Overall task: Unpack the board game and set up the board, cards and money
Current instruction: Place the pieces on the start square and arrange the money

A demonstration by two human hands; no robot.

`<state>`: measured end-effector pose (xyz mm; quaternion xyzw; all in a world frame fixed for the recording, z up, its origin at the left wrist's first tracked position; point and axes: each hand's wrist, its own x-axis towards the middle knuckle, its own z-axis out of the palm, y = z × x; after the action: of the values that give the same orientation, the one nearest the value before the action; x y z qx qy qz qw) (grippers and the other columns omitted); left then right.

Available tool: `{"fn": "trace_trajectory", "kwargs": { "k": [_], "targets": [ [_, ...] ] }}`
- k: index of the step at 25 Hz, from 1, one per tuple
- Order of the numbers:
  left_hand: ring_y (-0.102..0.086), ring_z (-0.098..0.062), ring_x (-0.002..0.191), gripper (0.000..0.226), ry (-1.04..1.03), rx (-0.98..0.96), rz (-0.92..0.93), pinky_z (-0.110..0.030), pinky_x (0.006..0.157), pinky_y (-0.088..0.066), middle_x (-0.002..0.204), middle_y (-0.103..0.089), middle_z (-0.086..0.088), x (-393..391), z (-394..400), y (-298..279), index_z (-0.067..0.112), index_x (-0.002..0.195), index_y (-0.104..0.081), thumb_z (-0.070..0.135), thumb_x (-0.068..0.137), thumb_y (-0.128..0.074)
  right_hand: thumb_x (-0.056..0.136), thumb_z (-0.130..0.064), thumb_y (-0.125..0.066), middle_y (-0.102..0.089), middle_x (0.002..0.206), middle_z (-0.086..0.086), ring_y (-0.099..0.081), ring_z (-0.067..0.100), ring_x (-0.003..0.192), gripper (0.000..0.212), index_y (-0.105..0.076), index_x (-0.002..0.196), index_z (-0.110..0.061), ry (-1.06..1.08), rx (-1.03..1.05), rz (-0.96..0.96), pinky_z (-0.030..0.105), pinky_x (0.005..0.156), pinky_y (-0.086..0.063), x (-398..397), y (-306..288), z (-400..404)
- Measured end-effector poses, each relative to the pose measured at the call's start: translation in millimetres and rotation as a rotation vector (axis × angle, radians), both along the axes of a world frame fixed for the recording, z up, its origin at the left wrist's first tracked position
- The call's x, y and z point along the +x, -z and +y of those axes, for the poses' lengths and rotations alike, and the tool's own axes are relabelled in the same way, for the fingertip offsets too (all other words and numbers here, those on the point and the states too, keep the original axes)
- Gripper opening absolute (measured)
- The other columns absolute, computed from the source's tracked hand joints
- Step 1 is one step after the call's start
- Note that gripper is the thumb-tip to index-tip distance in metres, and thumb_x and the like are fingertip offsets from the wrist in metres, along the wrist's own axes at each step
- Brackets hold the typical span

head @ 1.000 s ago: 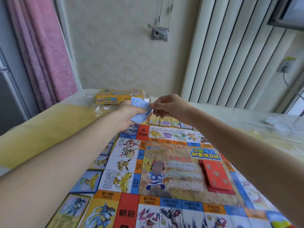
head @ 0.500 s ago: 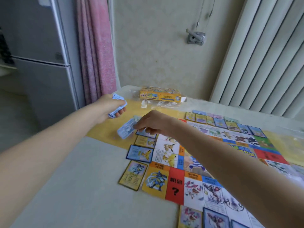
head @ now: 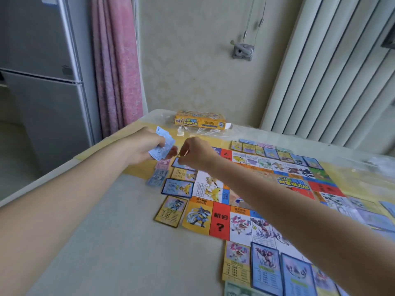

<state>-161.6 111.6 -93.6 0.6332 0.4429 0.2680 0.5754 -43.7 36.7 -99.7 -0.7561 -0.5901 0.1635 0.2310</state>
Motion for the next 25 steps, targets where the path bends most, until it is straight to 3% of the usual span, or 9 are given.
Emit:
{"fn": "trace_trajectory", "kwargs": {
  "k": [2, 4, 6, 8, 11, 14, 18, 23, 25],
  "targets": [
    [-0.059, -0.019, 0.062, 0.026, 0.113, 0.018, 0.004, -0.024, 0.053, -0.049, 0.077, -0.057, -0.011, 8, -19, -4, 0.007, 0.084, -0.054, -0.014, 0.089, -0.04, 0.08, -0.01, -0.068, -0.059, 0.081, 0.01, -0.055, 0.017, 0.058, 0.029, -0.053, 0.105, -0.006, 0.037, 0.001, 0.228, 0.022, 0.052, -0.048, 15, -12, -28],
    [-0.063, -0.014, 0.066, 0.025, 0.337, 0.0, 0.017, -0.023, 0.058, -0.052, 0.085, -0.063, -0.009, 20, -44, -4, 0.008, 0.098, -0.057, -0.013, 0.088, -0.046, 0.079, -0.01, -0.07, -0.06, 0.074, 0.011, -0.057, 0.018, 0.056, 0.026, -0.052, 0.098, -0.006, 0.086, 0.06, 0.368, 0.028, 0.056, -0.053, 33, -19, -62],
    [-0.065, -0.013, 0.074, 0.027, 0.574, 0.002, 0.053, -0.023, 0.066, -0.053, 0.091, -0.066, -0.006, 35, -71, -5, 0.011, 0.102, -0.057, -0.011, 0.087, -0.052, 0.081, -0.007, -0.068, -0.06, 0.065, 0.011, -0.056, 0.013, 0.044, 0.014, -0.054, 0.082, -0.006, 0.118, 0.116, 0.361, 0.022, 0.045, -0.049, 49, -21, -97],
    [-0.068, -0.01, 0.07, 0.025, 0.73, -0.004, 0.067, -0.02, 0.061, -0.055, 0.084, -0.07, -0.002, 49, -100, -6, 0.013, 0.097, -0.057, -0.009, 0.086, -0.053, 0.079, -0.006, -0.069, -0.058, 0.059, 0.01, -0.05, 0.008, 0.035, 0.018, -0.054, 0.07, -0.007, 0.164, 0.108, 0.372, 0.016, 0.038, -0.041, 59, -19, -132],
    [-0.068, -0.007, 0.065, 0.024, 0.886, -0.045, 0.049, -0.016, 0.054, -0.052, 0.078, -0.072, 0.002, 65, -143, -7, 0.011, 0.1, -0.058, -0.008, 0.086, -0.054, 0.076, -0.004, -0.071, -0.054, 0.057, 0.009, -0.045, 0.011, 0.04, 0.019, -0.053, 0.069, -0.007, 0.187, 0.071, 0.487, 0.016, 0.038, -0.035, 73, -16, -190],
    [-0.062, -0.005, 0.054, 0.019, 0.972, 0.002, 0.132, -0.015, 0.046, -0.047, 0.072, -0.066, 0.001, 77, -177, -5, 0.011, 0.1, -0.056, -0.003, 0.087, -0.056, 0.076, 0.002, -0.069, -0.054, 0.055, 0.006, -0.045, 0.016, 0.048, 0.015, -0.056, 0.075, -0.006, 0.123, 0.024, 0.549, 0.019, 0.043, -0.038, 85, -10, -246],
    [-0.056, -0.004, 0.051, 0.011, 1.001, -0.022, 0.189, -0.013, 0.044, -0.044, 0.071, -0.066, -0.003, 91, -211, 3, 0.009, 0.093, -0.052, -0.001, 0.091, -0.052, 0.077, 0.007, -0.065, -0.059, 0.054, -0.001, -0.046, 0.01, 0.047, 0.014, -0.06, 0.076, -0.006, 0.064, -0.078, 0.495, 0.015, 0.043, -0.038, 94, -2, -305],
    [-0.059, -0.008, 0.055, 0.014, 1.006, -0.042, 0.248, -0.016, 0.046, -0.045, 0.08, -0.065, -0.007, 100, -231, 10, 0.007, 0.108, -0.052, 0.007, 0.095, -0.049, 0.075, -0.004, -0.072, -0.059, 0.06, -0.006, -0.048, -0.001, 0.048, 0.024, -0.059, 0.066, -0.022, 0.051, -0.129, 0.056, 0.013, 0.049, -0.04, 87, 21, -325],
    [-0.059, -0.007, 0.054, 0.013, 0.996, -0.038, 0.256, -0.016, 0.044, -0.044, 0.081, -0.064, -0.007, 101, -237, 8, 0.007, 0.106, -0.053, 0.015, 0.097, -0.047, 0.075, -0.008, -0.071, -0.057, 0.062, -0.013, -0.051, -0.004, 0.051, 0.017, -0.062, 0.07, -0.022, 0.01, -0.092, -0.08, 0.011, 0.054, -0.041, 82, 29, -323]
  ]
}}
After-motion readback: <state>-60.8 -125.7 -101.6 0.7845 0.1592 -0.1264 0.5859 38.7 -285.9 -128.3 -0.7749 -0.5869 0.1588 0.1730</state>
